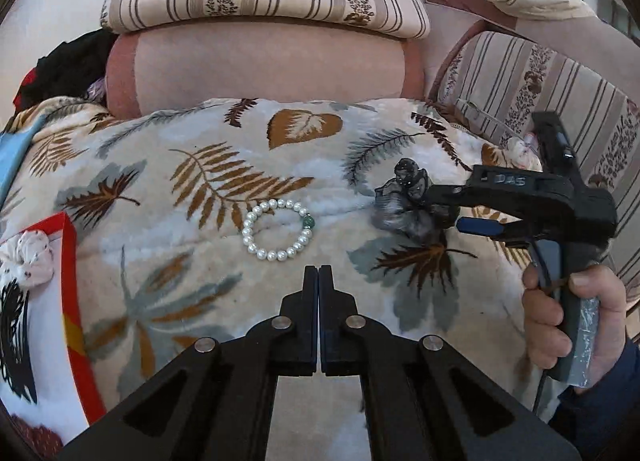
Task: Organize jewelry
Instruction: 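Grasp the pearl bracelet with left gripper while right gripper grasps black sheer scrunchie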
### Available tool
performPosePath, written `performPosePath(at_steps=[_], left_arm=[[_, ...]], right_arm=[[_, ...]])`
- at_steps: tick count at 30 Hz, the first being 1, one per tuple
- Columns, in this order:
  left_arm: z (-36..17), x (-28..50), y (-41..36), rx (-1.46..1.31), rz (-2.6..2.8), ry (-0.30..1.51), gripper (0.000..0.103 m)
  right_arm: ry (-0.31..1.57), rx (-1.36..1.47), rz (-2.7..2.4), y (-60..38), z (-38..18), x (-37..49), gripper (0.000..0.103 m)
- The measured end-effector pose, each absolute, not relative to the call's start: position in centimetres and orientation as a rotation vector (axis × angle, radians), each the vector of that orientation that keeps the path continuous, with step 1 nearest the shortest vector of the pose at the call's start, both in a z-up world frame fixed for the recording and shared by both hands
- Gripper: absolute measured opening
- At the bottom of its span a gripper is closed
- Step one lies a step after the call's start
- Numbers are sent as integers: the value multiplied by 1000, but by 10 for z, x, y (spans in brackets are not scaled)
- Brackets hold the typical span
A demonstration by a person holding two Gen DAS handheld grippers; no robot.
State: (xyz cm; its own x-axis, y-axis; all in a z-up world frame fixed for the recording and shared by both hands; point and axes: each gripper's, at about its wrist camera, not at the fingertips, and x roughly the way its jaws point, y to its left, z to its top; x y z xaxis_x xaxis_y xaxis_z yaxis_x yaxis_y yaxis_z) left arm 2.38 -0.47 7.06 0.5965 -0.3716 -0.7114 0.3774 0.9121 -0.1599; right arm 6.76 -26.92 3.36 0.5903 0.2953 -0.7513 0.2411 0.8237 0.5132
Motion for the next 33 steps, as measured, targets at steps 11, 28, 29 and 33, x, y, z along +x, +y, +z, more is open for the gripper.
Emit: performPosePath(at_steps=[11,28,29,33], left_arm=[[34,85,-42,169,-423,905,52],[34,66,-18,11,-357,905,9],[39,60,-12,-5,-363,903,9],[63,27,6,-49,-362,859,9]], right_arm=[[957,409,21,-243,27,88,24],[842,493,106,-247,72,62,24],[837,491,118,-245,74,60,24],[817,448,161,-228,82,46,24]])
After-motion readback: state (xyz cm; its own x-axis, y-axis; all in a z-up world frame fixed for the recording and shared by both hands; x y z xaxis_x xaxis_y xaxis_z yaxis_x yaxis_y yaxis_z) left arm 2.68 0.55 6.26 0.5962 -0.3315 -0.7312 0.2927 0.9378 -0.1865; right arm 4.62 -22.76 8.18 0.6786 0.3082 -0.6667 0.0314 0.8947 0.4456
